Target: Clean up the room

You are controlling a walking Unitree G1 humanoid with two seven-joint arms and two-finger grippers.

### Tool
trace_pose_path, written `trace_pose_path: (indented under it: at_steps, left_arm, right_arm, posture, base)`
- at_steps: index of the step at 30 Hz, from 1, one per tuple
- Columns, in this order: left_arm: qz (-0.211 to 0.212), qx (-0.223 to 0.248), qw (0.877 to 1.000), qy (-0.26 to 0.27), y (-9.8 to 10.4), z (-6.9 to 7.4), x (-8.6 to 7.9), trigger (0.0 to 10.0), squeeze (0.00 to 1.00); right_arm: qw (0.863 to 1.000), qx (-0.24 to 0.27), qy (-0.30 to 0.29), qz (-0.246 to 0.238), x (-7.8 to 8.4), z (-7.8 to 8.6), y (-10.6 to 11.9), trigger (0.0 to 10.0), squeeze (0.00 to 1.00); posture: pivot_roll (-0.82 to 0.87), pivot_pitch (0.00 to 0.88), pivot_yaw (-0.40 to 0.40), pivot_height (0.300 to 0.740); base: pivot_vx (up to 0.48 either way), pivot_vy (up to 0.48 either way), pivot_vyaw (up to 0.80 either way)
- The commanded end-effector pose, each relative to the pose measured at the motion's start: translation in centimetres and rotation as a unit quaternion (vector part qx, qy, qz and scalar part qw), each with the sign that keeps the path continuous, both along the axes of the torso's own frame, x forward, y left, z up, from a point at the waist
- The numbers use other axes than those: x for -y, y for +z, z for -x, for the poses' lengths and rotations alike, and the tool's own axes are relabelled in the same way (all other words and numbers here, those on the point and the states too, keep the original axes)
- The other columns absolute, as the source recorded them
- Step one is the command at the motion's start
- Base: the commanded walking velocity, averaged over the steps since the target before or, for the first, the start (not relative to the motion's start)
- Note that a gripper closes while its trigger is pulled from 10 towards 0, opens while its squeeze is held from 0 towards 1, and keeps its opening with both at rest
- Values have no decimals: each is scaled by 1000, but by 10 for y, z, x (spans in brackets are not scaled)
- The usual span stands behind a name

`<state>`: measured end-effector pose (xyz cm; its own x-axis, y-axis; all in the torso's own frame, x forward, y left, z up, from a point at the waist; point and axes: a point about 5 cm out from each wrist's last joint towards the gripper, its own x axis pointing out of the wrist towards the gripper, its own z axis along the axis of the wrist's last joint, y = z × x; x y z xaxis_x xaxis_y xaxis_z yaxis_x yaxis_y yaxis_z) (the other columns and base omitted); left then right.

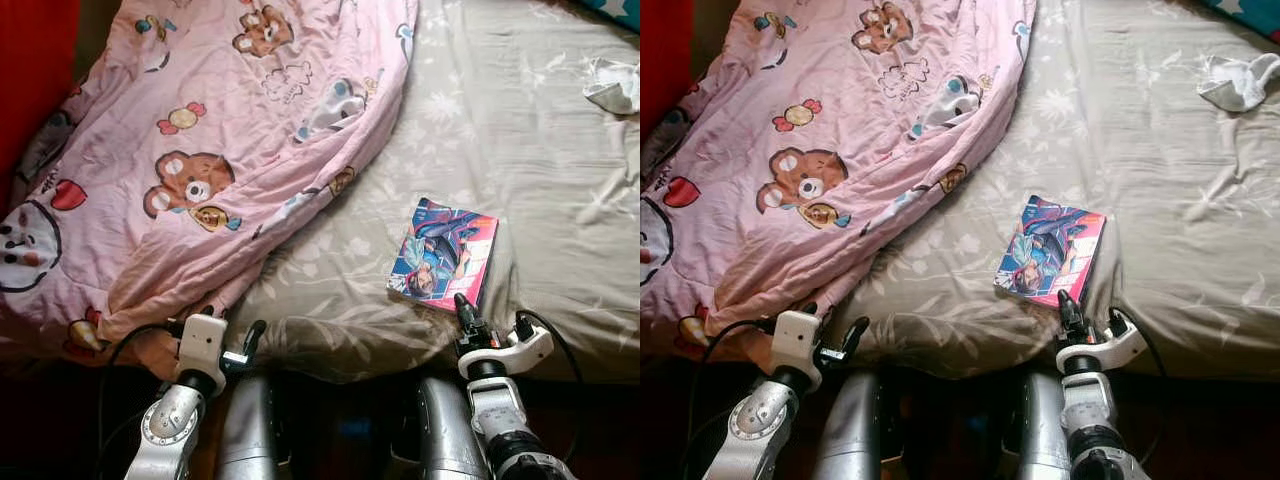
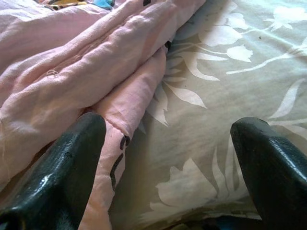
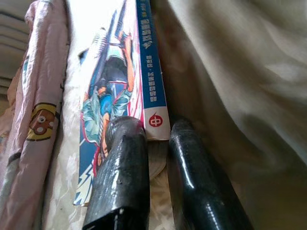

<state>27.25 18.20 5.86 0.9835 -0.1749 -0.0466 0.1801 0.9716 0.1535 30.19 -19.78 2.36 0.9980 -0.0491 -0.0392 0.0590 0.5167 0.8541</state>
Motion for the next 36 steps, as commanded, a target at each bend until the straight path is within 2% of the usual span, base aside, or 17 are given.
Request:
trace_pose_path:
  at_steps: [1, 3, 7, 8, 10, 12, 15, 16, 17, 18, 19, 20, 25, 28, 30, 36]
  left_arm:
    - [-5, -18, 1000, 7, -9, 6, -3, 10000, 0]
    - [-3, -17, 1000, 8, -9, 5, -3, 10000, 0]
    - [-3, -16, 1000, 9, -9, 4, -3, 10000, 0]
    - [-2, -16, 1000, 11, -10, 2, -3, 10000, 0]
    - [-2, -16, 1000, 11, -10, 2, -3, 10000, 0]
    - [-2, -17, 1000, 12, -10, 0, -3, 10000, 0]
    - [-1, -17, 1000, 13, -11, 0, -2, 10000, 0]
    - [0, -18, 1000, 14, -12, -1, -2, 10000, 0]
    - [2, -17, 1000, 17, -12, -2, -1, 10000, 0]
    - [2, -17, 1000, 17, -12, -2, -1, 10000, 0]
    - [4, -17, 1000, 18, -13, -4, 0, 10000, 0]
    - [9, -15, 1000, 22, -12, -6, 2, 10000, 0]
    - [14, -14, 999, 25, -13, -10, 4, 10000, 0]
    - [19, -14, 999, 33, -14, -13, 3, 10000, 0]
    - [24, -13, 999, 42, -14, -14, 1, 10000, 0]
    - [32, -23, 997, 61, -19, -13, -6, 10000, 0]
  right_arm:
    - [1000, -13, -4, 15, -1, 7, -7, 0, 0]
    - [999, -13, -21, 37, 3, 11, -7, 0, 0]
    - [998, -14, -28, 47, 4, 12, -7, 0, 0]
    - [994, -13, -59, 88, 12, 17, -3, 0, 0]
    - [994, -13, -59, 88, 12, 17, -3, 0, 0]
    - [987, -10, -77, 143, 17, 21, 2, 0, 0]
    - [983, -10, -77, 165, 17, 21, 5, 0, 0]
    - [980, -8, -73, 188, 16, 21, 7, 0, 0]
    - [974, -2, -66, 218, 15, 20, 12, 10000, 0]
    - [974, -2, -66, 218, 15, 20, 12, 10000, 0]
    - [970, 3, -59, 237, 13, 18, 15, 10000, 0]
    - [958, 12, -46, 282, 11, 14, 22, 10000, 0]
    - [934, 15, -42, 354, 9, 9, 32, 10000, 0]
    - [932, 8, -37, 359, 6, 5, 32, 10000, 0]
    - [925, 10, -35, 378, 4, 3, 35, 10000, 0]
    - [917, 17, -24, 398, -1, 1, 37, 10000, 0]
  posture:
    - [202, 261, 50, 585]
    - [200, 256, 47, 585]
    - [196, 252, 45, 585]
    - [183, 240, 39, 585]
    - [183, 240, 39, 585]
    - [176, 233, 32, 585]
    - [174, 231, 31, 585]
    - [170, 222, 26, 585]
    - [164, 215, 19, 585]
    - [164, 215, 19, 585]
    - [161, 210, 16, 585]
    - [156, 200, 11, 585]
    - [146, 187, 1, 595]
    - [147, 177, -6, 615]
    - [147, 176, -7, 635]
    - [143, 168, -12, 680]
  base:
    - [0, 0, 0]
    - [0, 0, 0]
    - [0, 0, 0]
    - [0, 0, 0]
    - [0, 0, 0]
    - [0, 0, 0]
    - [0, 0, 0]
    - [0, 0, 0]
    - [0, 0, 0]
    - [0, 0, 0]
    - [0, 0, 0]
    - [0, 0, 0]
    - [0, 0, 0]
    - [0, 0, 0]
    - [0, 0, 0]
    - [0, 0, 0]
